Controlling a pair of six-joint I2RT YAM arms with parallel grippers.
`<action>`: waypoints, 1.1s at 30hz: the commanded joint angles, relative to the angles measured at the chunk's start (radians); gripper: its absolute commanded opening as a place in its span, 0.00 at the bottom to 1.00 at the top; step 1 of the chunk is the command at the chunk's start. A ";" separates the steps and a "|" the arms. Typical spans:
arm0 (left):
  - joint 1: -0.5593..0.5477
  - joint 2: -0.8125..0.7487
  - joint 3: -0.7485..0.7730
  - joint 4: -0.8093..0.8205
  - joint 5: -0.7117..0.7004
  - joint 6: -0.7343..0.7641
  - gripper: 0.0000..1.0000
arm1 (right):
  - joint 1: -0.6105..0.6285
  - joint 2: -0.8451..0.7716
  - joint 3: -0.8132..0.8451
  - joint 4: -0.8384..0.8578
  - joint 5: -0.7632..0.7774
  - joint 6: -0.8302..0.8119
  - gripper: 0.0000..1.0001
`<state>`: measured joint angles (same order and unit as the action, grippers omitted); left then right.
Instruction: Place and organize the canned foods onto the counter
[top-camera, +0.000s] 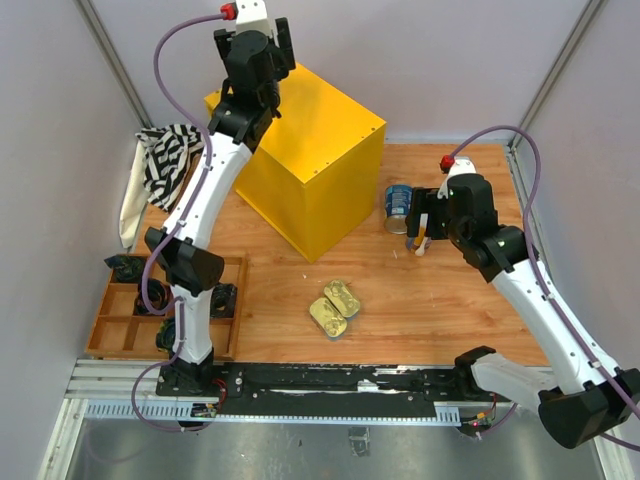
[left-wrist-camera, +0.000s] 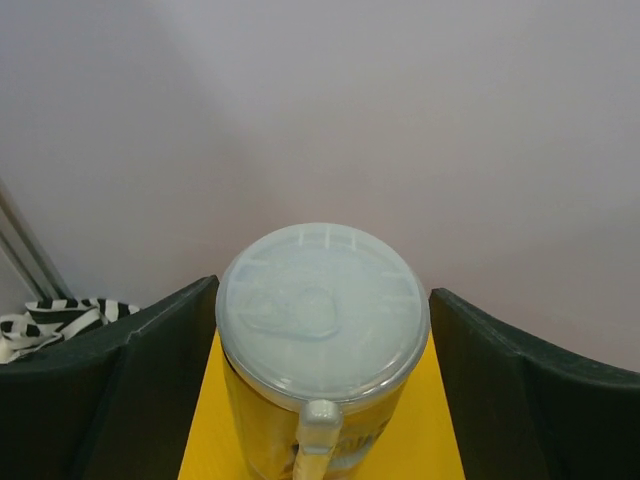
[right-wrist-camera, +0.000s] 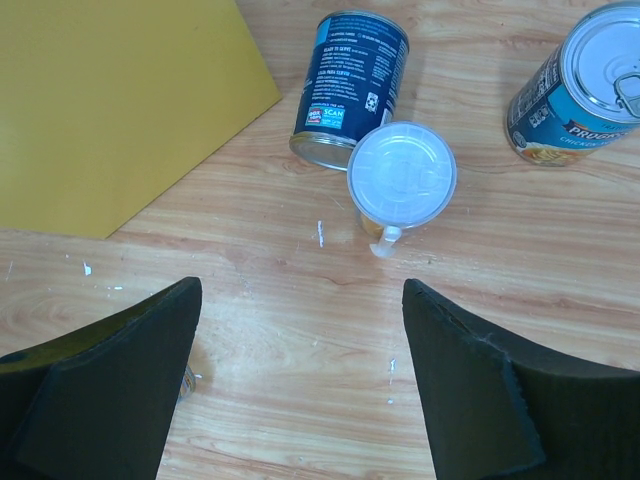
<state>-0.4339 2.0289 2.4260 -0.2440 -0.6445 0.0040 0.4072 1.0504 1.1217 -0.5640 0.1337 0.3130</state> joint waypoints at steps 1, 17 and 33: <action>0.005 0.013 0.038 0.049 0.008 -0.036 0.95 | -0.028 0.008 -0.008 0.027 -0.010 -0.010 0.82; -0.035 -0.213 -0.227 0.160 -0.034 -0.114 0.99 | -0.041 0.035 -0.002 0.039 -0.031 -0.027 0.82; -0.041 -0.510 -0.787 0.425 0.042 -0.058 0.38 | -0.048 0.045 -0.006 0.044 -0.038 -0.035 0.82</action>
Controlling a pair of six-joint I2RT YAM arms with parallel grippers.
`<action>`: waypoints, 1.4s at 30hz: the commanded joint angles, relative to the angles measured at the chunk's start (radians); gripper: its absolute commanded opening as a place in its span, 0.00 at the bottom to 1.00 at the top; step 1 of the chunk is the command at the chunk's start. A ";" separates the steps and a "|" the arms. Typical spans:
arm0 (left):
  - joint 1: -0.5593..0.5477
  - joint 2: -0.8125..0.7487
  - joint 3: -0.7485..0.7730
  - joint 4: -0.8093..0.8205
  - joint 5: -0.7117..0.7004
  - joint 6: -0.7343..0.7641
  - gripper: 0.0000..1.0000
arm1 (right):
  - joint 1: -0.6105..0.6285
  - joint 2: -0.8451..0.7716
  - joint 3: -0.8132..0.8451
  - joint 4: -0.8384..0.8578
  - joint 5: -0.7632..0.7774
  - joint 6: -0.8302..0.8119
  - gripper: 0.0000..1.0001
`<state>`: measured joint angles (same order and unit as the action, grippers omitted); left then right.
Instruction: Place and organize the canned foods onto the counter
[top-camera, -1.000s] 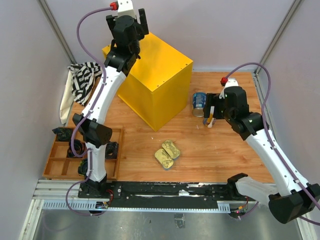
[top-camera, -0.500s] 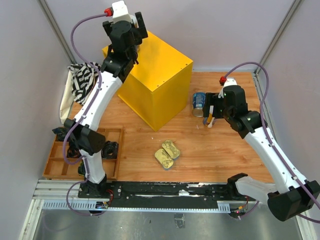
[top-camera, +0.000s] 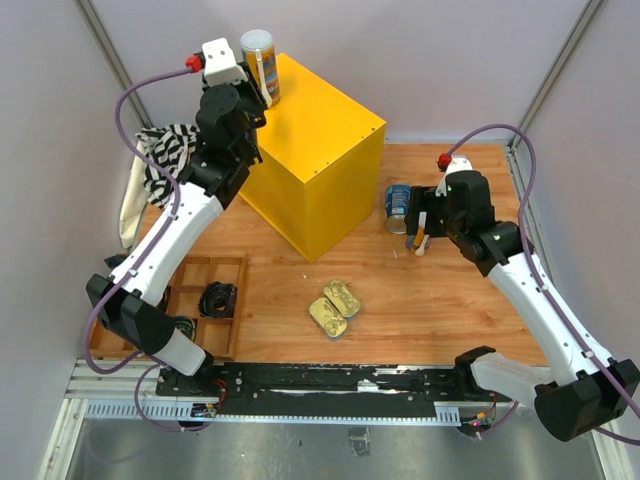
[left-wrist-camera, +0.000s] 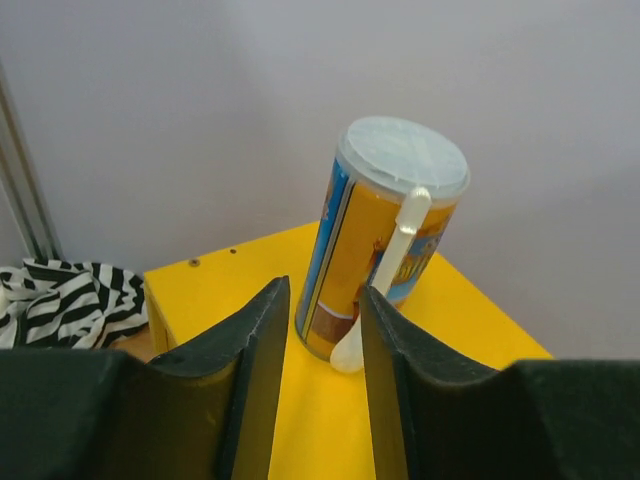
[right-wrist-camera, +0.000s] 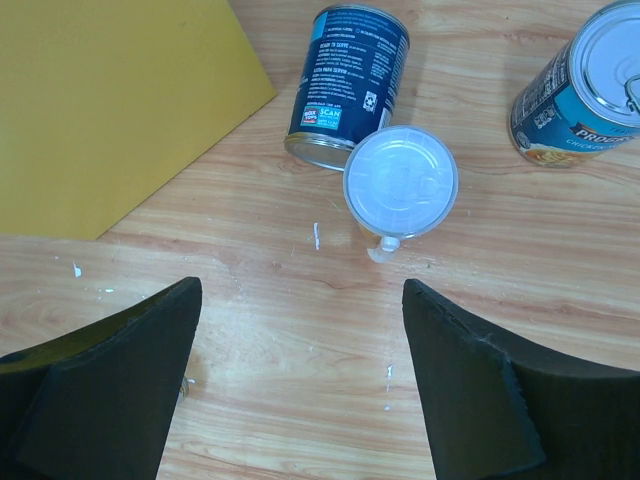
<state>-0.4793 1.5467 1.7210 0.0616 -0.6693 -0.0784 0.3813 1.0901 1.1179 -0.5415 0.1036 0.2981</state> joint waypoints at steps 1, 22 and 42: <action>0.011 -0.028 -0.095 0.126 0.101 0.021 0.34 | -0.022 0.006 0.000 0.021 -0.007 -0.019 0.82; 0.139 0.117 -0.011 0.103 0.260 -0.074 0.23 | -0.044 0.031 0.006 0.037 -0.014 -0.023 0.82; 0.159 0.079 -0.086 0.139 0.251 -0.157 0.26 | -0.055 0.079 0.017 0.053 -0.021 -0.024 0.82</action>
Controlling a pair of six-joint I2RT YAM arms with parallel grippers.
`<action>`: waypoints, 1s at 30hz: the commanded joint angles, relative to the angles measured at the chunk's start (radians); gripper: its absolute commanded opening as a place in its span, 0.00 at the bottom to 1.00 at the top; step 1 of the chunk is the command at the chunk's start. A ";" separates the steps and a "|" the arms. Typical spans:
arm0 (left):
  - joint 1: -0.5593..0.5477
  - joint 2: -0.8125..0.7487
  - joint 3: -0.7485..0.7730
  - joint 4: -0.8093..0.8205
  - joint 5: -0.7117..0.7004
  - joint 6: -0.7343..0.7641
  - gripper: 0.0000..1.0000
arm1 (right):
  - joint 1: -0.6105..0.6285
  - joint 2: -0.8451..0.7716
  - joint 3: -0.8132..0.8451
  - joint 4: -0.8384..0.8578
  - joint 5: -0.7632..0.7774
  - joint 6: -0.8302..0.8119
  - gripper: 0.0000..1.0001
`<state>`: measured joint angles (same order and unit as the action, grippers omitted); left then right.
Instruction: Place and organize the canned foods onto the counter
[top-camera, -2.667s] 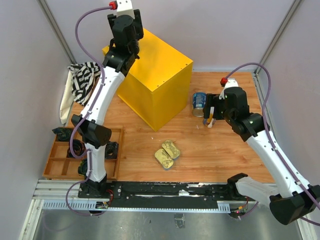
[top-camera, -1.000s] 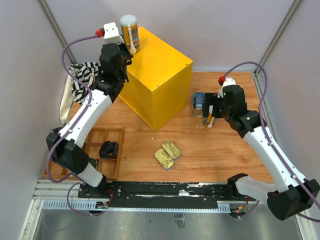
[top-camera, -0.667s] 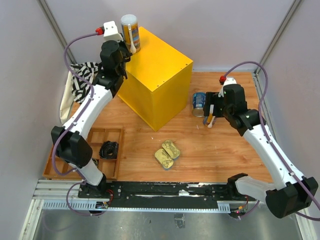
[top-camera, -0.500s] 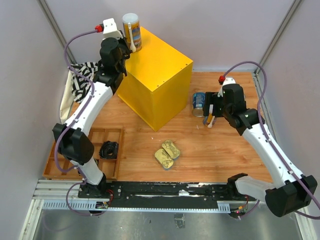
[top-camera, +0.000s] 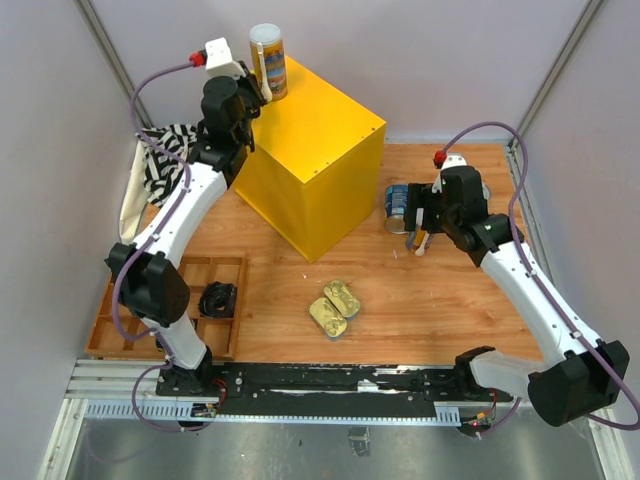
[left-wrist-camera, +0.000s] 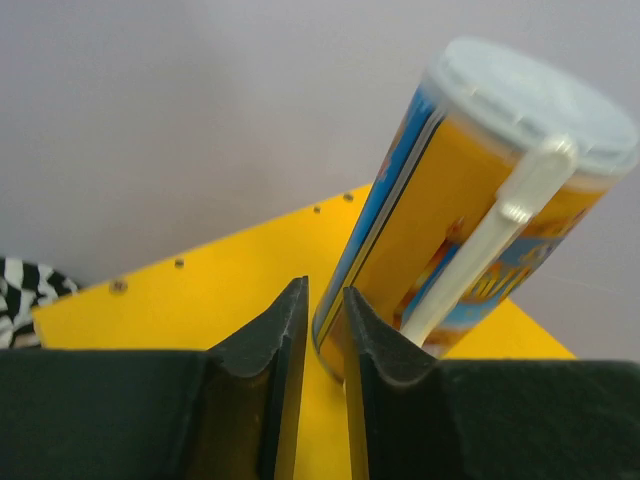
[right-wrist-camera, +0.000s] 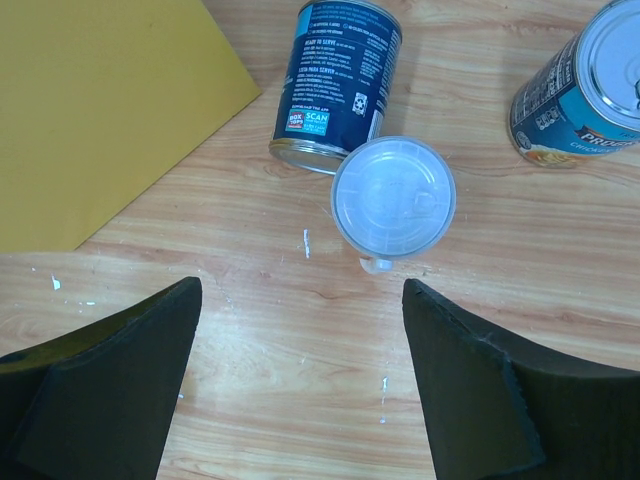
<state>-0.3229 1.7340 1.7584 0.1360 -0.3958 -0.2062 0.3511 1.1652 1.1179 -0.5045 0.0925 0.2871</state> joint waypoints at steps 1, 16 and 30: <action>0.001 -0.145 -0.180 0.100 -0.019 -0.030 0.32 | -0.024 0.005 0.017 0.017 -0.010 -0.012 0.82; -0.027 -0.144 -0.169 0.128 0.228 0.111 0.74 | -0.024 0.013 0.019 0.021 -0.025 -0.001 0.82; -0.035 0.019 -0.001 0.074 0.169 0.185 0.68 | -0.028 0.005 0.030 0.020 -0.017 -0.010 0.82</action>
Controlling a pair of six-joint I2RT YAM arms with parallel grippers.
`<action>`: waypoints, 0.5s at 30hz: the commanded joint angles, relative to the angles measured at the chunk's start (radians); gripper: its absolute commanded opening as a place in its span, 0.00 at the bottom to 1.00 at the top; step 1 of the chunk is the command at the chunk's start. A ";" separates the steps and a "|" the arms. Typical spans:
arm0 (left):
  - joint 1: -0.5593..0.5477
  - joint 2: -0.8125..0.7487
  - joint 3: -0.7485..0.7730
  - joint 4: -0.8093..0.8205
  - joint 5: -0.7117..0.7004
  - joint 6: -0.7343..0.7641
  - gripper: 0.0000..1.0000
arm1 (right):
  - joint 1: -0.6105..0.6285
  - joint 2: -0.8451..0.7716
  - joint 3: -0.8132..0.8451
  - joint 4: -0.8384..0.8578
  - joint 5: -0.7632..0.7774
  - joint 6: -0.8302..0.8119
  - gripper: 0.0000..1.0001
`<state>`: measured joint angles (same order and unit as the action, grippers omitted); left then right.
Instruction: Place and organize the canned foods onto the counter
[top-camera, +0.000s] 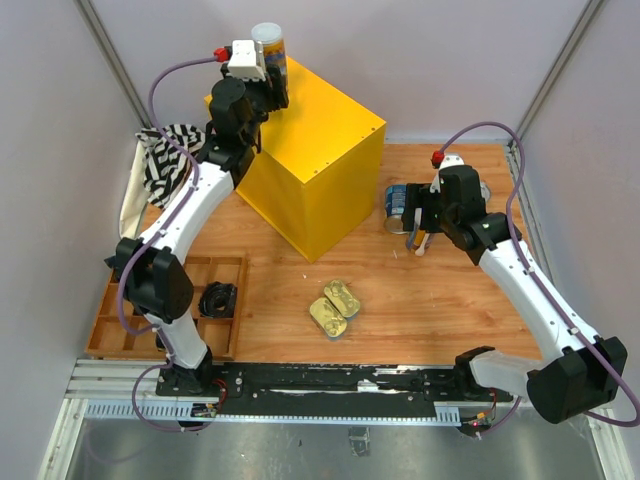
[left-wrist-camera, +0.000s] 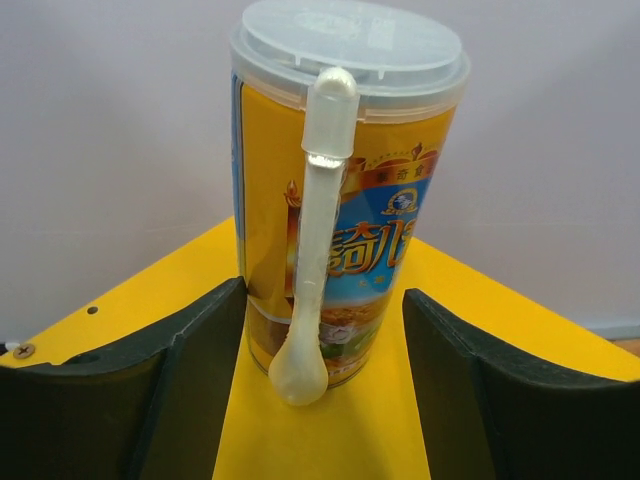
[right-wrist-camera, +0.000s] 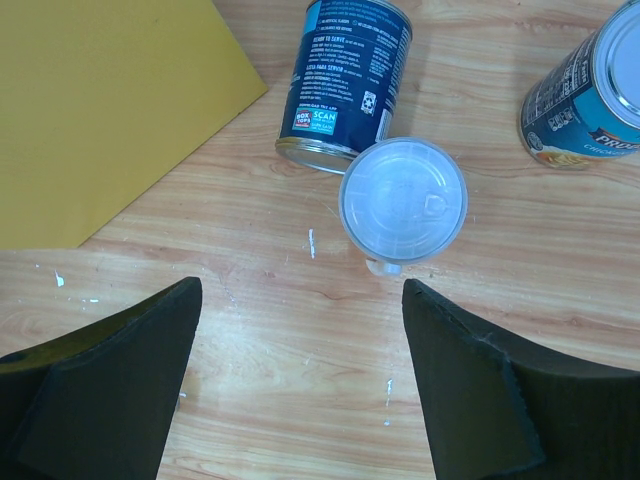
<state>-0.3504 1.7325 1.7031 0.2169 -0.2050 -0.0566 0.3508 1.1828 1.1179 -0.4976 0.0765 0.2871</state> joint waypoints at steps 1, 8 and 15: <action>-0.008 0.027 0.063 -0.008 -0.026 0.037 0.66 | -0.028 -0.012 0.031 0.013 -0.002 -0.010 0.82; -0.007 0.074 0.110 -0.007 -0.053 0.037 0.60 | -0.030 -0.008 0.031 0.011 -0.004 -0.011 0.82; -0.007 0.119 0.151 -0.016 -0.119 0.020 0.63 | -0.031 0.000 0.032 0.011 -0.009 -0.010 0.82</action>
<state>-0.3527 1.8183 1.8065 0.1856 -0.2646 -0.0322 0.3508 1.1831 1.1183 -0.4976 0.0761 0.2867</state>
